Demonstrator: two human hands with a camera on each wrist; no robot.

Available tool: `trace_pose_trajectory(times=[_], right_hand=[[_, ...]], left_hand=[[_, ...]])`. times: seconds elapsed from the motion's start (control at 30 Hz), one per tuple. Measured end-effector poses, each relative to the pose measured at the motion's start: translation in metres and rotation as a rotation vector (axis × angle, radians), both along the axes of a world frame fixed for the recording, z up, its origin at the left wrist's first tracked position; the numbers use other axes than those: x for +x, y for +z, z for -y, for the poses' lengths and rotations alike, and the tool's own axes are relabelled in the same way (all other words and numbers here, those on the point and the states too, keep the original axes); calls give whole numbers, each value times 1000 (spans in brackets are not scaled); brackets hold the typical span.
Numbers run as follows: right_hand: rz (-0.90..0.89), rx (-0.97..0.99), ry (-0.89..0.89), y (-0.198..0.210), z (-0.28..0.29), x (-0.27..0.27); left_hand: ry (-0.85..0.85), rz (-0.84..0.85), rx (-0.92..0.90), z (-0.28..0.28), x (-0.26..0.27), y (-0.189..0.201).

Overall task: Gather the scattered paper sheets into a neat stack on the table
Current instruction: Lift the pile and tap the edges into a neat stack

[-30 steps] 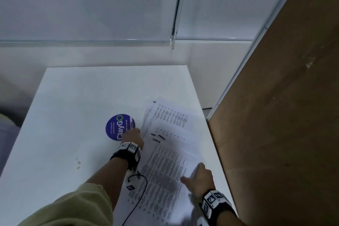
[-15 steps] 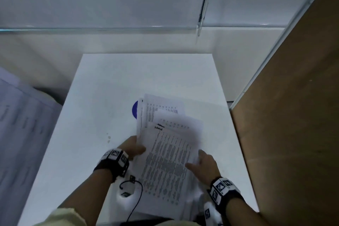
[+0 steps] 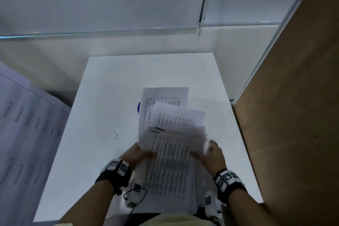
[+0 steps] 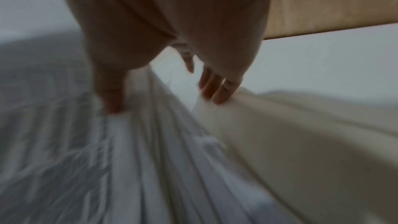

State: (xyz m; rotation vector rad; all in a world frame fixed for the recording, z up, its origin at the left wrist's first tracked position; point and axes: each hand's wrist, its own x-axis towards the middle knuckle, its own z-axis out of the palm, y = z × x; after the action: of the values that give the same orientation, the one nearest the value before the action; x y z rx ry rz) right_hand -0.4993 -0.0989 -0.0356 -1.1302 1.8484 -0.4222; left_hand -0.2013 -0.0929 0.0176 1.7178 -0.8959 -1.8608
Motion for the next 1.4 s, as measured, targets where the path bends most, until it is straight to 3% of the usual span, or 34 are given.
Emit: trace_pose_trajectory(times=[0.1,0.2,0.3,0.4,0.5,0.67,0.87,1.0,1.23,1.4], right_hand=[[296,1,64,21,3,14],[385,-160,89,48,10,43],[381,-348,56,74,12,69],[306,-523,106,97,11,85],[432,-616,40,116,8,96],[463,-685,1,119,-9,98],[502,-576,-2,94,-14,91],[434,-660,83,107,-12,104],[615,-748,-73,139,-9,117],[553,-735,-91,119,-14,111]], left_hand=[[-28,-30,-75,-2,14,19],[-56,156,-280,0,18,33],[202,390,-477,-1,24,49],[385,428,-652,-4,25,64],[469,399,-765,-6,19,79],[535,271,-798,-19,19,83],[417,175,-769,-31,30,67],[454,290,-798,-20,27,77],[524,152,-964,-13,18,105],[465,118,-888,-15,27,79]])
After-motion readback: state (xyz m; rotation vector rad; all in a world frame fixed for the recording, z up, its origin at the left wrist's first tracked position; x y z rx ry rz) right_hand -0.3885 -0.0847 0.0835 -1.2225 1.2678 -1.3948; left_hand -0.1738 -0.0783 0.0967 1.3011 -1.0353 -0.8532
